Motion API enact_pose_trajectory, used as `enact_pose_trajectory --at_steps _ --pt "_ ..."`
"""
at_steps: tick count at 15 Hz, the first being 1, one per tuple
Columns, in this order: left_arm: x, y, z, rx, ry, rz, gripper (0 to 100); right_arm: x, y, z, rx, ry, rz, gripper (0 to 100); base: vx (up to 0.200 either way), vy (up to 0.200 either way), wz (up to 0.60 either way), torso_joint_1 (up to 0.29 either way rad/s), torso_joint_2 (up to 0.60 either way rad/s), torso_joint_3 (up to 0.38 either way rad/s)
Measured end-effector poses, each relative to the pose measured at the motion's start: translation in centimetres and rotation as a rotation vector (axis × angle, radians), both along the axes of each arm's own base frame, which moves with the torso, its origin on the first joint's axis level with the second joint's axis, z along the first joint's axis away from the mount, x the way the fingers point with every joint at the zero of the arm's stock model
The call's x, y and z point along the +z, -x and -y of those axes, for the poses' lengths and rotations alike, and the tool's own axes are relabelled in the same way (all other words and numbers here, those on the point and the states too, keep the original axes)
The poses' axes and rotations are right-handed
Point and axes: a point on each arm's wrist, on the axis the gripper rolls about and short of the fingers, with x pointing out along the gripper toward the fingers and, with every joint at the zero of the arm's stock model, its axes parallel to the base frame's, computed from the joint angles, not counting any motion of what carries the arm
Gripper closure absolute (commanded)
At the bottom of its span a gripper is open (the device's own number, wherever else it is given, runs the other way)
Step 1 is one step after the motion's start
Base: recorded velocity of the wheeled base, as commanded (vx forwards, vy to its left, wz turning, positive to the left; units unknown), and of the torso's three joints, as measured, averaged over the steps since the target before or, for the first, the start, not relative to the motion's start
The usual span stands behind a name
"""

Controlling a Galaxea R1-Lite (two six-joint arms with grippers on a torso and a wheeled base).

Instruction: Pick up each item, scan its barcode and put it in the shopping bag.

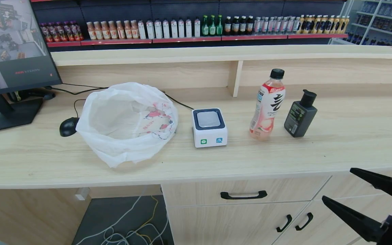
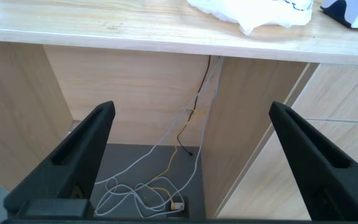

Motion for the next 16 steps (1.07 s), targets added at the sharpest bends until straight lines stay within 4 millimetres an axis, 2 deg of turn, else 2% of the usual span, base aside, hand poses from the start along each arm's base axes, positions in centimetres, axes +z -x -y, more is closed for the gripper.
enact_pose_trajectory --at_steps 3,6,9,16 --pt "0.0 0.0 0.0 0.0 0.0 0.0 0 0.3 -3.6 -1.2 0.004 -0.052 0.049 0 0.0 0.0 0.0 0.0 0.0 0.0" --pt "0.0 0.0 0.0 0.0 0.0 0.0 0 1.2 -6.7 -2.3 0.008 -0.099 0.171 0 0.0 0.0 0.0 0.0 0.0 0.0" --pt "0.0 0.0 0.0 0.0 0.0 0.0 0 0.9 -8.7 -3.2 -0.052 -0.133 0.234 0 0.0 0.0 0.0 0.0 0.0 0.0" --pt "0.0 0.0 0.0 0.0 0.0 0.0 0 0.2 -11.9 -5.9 -0.063 -0.177 0.206 0 0.0 0.0 0.0 0.0 0.0 0.0"
